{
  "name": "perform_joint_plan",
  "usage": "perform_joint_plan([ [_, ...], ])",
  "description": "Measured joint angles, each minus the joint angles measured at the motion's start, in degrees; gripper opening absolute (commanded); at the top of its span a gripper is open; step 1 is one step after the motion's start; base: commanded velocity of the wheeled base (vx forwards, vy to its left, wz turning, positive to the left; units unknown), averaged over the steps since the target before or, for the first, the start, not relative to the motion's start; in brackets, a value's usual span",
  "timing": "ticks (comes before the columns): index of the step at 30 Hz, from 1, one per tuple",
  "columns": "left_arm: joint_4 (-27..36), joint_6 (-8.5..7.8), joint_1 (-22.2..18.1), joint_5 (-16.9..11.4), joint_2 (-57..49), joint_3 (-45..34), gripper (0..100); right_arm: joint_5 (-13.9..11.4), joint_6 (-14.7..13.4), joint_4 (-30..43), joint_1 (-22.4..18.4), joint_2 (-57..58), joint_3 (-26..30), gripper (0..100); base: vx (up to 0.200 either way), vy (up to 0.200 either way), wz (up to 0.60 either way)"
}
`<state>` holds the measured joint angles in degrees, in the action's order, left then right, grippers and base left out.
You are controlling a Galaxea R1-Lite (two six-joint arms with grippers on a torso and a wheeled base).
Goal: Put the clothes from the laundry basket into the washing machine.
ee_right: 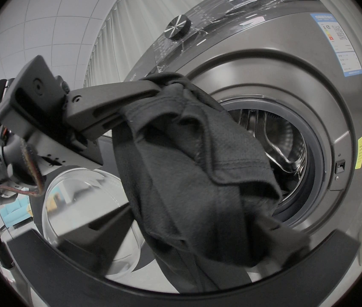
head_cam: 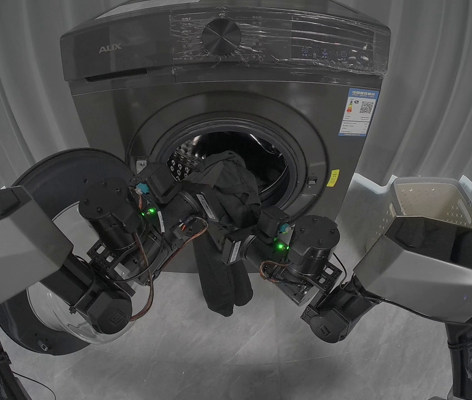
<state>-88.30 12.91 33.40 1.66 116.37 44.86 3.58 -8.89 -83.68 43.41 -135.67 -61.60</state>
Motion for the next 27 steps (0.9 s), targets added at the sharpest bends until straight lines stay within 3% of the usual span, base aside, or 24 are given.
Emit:
perform_joint_plan([
  [9,-0.02,0.00,-0.28,0.90,0.57,-0.13,0,0.05,-0.06,-0.10,-0.26,0.55,0.30,0,0.000,0.000,0.00],
  [15,0.06,-0.02,-1.84,1.32,1.63,0.32,0,0.00,-0.02,-0.10,-0.09,3.56,5.51,0,0.000,0.000,0.00],
  [16,0.11,-0.02,-2.12,1.32,1.77,0.41,100,0.00,-0.02,-0.11,-0.11,4.19,6.61,0,0.000,0.000,0.00],
  [21,0.57,0.11,-3.39,1.10,2.21,0.83,100,-0.15,0.29,-0.13,-1.00,7.50,11.50,0,0.000,0.000,0.00],
  [27,0.51,1.27,-4.02,0.88,2.16,0.43,100,-0.35,0.30,1.05,-3.10,9.87,13.18,0,0.000,0.000,0.00],
])
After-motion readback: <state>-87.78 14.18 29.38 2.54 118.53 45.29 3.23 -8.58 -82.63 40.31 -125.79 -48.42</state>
